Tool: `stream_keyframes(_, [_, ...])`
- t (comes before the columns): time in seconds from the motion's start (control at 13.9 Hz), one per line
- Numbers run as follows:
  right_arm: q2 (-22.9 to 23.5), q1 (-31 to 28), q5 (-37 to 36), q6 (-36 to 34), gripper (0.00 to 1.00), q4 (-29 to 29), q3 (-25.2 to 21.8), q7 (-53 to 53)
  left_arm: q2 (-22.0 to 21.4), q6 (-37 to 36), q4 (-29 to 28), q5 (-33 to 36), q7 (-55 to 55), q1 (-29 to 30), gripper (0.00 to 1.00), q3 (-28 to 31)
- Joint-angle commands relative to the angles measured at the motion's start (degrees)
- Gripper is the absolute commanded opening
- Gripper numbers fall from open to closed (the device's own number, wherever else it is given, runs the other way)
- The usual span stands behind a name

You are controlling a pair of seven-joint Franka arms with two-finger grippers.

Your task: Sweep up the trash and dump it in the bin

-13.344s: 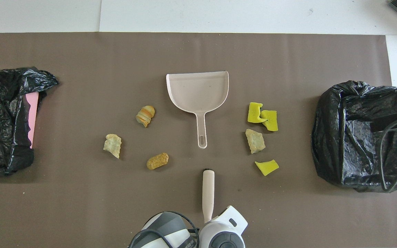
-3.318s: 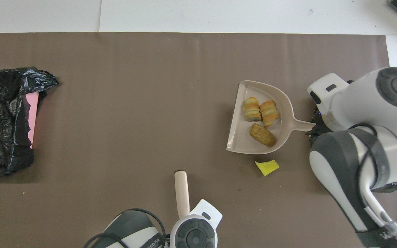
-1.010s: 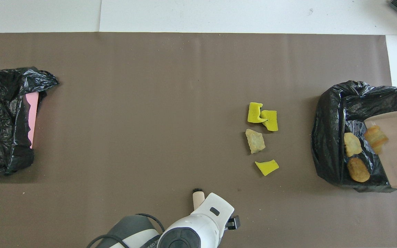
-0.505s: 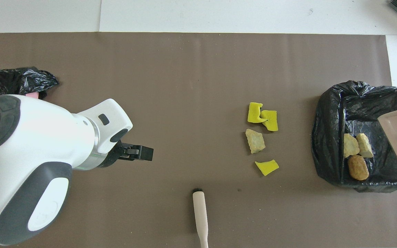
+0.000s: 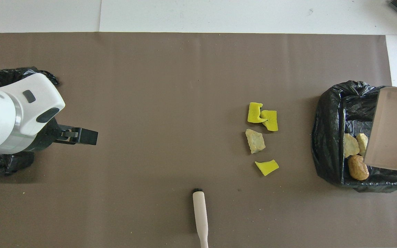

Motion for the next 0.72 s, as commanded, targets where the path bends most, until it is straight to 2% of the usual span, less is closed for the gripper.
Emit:
stream_keyframes(0.0, [-1.12,-0.43,10.21,-3.76,0.00,-0.46,4.49,19.41,0.24,-2.20,1.03,1.06,0.30,1.53,1.00,-0.98])
stream_keyframes(0.14, [-0.68,0.26,17.43,-4.38,0.00,-0.37,8.80,34.45,0.24,-2.21,1.11,1.84,0.39,1.62,1.00,-0.98])
stream_keyframes(0.22, [0.10,2.53,20.50,-4.12,0.00,-0.37,9.69,42.70,0.15,-2.47,1.11,2.54,0.47,1.62,1.00,-0.98])
stream_keyframes(0.43, [4.76,11.32,25.79,-0.80,0.00,0.42,9.69,63.20,0.41,-2.47,1.20,2.81,1.00,1.45,1.00,0.86])
stream_keyframes(0.65, [10.64,17.91,29.41,4.21,0.00,2.08,9.69,76.67,0.77,-2.12,1.82,2.81,5.64,-2.60,1.00,8.06])
